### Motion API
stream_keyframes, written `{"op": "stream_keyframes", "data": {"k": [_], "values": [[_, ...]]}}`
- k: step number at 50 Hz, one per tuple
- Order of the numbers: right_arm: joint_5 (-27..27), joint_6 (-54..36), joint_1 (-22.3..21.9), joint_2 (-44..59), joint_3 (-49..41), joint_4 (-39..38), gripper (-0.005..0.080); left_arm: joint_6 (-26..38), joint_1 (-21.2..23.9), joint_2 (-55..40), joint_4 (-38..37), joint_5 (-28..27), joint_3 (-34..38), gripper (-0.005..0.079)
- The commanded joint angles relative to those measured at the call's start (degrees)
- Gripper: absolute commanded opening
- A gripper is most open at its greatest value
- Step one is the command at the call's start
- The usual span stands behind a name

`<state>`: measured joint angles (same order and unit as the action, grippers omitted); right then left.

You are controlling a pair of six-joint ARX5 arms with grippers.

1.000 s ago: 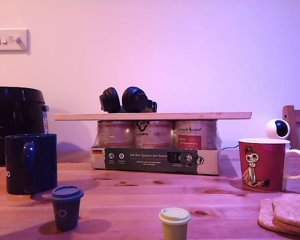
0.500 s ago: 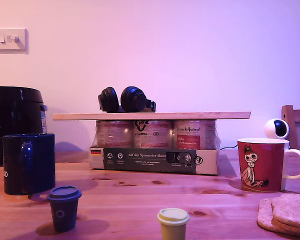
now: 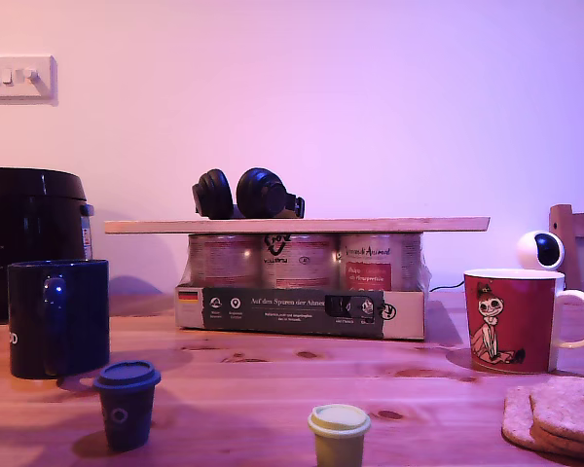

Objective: Slide the blue coffee cup to the right

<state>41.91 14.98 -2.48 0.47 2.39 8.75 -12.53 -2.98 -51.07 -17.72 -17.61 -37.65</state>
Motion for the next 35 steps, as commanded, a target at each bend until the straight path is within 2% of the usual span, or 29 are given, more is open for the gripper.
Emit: {"op": "stream_keyframes", "data": {"k": [1,18,35], "values": [[0.6,-0.2,0.2,-0.4,0.4,1.4,-0.0012,1.2,0.1,-3.3,-0.1,-0.1,-1.9,-0.0020],[0.9,-5.1,0.5,-0.4,0.4,4.4,-0.0012,6.3,-0.1,-23.4,-8.1,0.4,-13.2,-0.0020],[1.0,-10.8,3.0,-0.4,0.4,5.7,-0.0012,8.5,-2.0,-31.3,-12.3,3.5,-21.6,-0.0020]]}}
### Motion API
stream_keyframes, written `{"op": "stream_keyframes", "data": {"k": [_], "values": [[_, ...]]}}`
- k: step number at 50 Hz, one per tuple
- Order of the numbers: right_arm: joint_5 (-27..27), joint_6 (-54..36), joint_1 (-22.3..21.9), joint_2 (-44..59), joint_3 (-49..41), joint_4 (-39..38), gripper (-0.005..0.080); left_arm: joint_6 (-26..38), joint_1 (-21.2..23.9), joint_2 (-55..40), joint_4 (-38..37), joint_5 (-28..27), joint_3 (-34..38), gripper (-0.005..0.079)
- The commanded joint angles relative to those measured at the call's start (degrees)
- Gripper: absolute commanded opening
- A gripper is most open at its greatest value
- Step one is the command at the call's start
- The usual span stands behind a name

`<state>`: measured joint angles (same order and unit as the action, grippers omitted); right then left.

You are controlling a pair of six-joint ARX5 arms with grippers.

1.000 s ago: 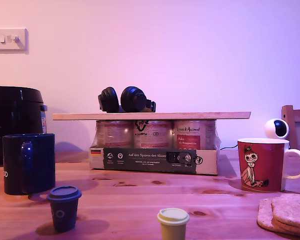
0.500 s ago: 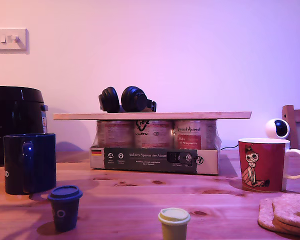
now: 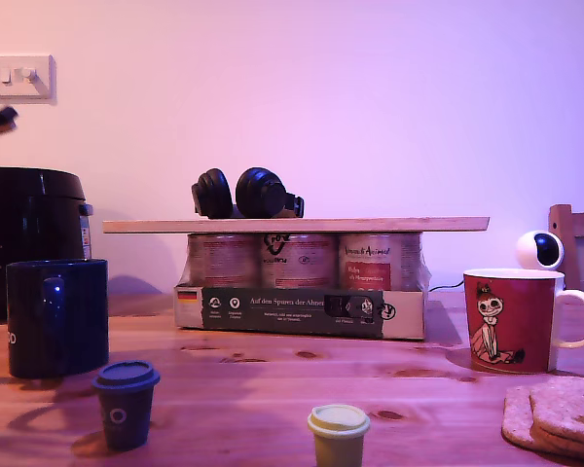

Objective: Slide the blue coffee cup to the right

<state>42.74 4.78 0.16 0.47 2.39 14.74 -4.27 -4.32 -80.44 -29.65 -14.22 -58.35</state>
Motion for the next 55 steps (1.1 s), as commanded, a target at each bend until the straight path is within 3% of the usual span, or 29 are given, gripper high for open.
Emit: {"op": "stream_keyframes", "data": {"k": [1,19,55], "values": [[0.1,-0.6,0.3,-0.4,0.4,-0.3,-0.0012,0.3,-0.8,-2.3,-0.7,0.2,-1.2,-0.0020],[-1.4,-1.8,0.3,-0.4,0.4,-0.2,-0.0012,2.2,-1.2,-14.4,-7.0,0.1,-7.1,-0.0020],[-1.4,-1.8,0.3,-0.4,0.4,-0.1,-0.0012,0.6,6.2,-18.3,-2.9,-0.9,-7.8,-0.0020]]}}
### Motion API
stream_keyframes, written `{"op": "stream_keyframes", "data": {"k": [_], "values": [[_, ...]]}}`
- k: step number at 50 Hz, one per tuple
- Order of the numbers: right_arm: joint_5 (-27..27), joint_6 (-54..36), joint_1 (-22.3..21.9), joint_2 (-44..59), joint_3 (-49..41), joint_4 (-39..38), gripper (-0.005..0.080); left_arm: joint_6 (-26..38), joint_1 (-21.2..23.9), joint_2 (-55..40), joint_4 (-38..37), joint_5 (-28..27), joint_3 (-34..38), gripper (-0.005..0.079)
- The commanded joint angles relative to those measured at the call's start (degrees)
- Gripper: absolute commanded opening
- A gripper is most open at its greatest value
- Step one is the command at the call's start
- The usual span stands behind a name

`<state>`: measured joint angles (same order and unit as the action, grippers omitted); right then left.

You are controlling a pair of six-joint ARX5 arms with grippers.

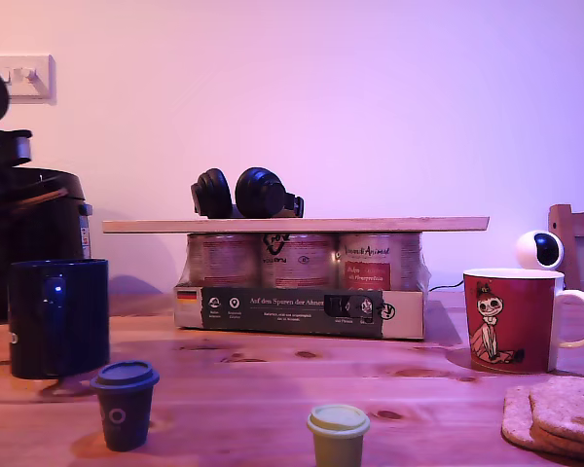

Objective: Slide the blue coffee cup to the right

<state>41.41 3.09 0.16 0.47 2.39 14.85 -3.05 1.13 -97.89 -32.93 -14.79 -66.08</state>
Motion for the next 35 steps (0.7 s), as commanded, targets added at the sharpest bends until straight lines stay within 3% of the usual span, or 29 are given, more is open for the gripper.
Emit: {"op": "stream_keyframes", "data": {"k": [1,35], "values": [[0.0,-0.2,0.3,-0.4,0.4,-0.2,-0.0012,-1.0,1.0,-0.8,0.4,-0.4,0.0,-0.0020],[0.0,-0.2,0.3,-0.4,0.4,-0.4,-0.0012,-4.6,10.6,-0.8,2.0,-2.6,0.0,-0.0020]]}}
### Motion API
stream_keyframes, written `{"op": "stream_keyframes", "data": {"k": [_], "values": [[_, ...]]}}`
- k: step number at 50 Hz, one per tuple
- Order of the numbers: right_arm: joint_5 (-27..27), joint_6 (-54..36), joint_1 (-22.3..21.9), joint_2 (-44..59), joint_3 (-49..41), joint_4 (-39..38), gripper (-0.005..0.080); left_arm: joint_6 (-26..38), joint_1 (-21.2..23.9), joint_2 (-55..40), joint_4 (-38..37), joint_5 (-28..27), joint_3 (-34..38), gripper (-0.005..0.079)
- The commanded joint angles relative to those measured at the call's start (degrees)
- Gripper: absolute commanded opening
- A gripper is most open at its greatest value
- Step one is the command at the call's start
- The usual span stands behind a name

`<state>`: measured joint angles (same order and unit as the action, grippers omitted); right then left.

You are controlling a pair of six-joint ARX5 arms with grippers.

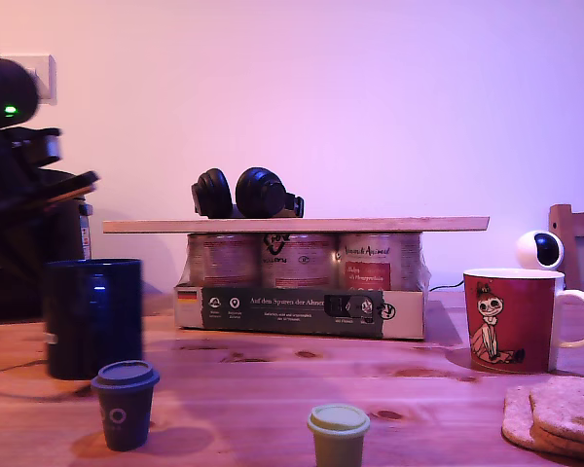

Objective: Slide the blue coffee cup to the right

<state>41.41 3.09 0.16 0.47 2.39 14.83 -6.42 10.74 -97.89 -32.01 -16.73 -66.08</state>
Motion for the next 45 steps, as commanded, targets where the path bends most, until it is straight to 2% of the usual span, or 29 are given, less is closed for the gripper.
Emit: {"op": "stream_keyframes", "data": {"k": [1,20,45], "values": [[0.0,-0.1,0.3,-0.4,0.4,-0.3,-0.0012,-1.4,1.2,-0.8,1.3,-0.8,0.0,-0.0020],[0.0,-0.1,0.3,-0.4,0.4,-0.4,-0.0012,-2.6,7.1,-0.8,1.9,-1.0,0.0,-0.0020],[0.0,-0.1,0.3,-0.4,0.4,-0.4,-0.0012,-3.7,10.9,-0.8,-0.5,-4.8,0.0,-0.0020]]}}
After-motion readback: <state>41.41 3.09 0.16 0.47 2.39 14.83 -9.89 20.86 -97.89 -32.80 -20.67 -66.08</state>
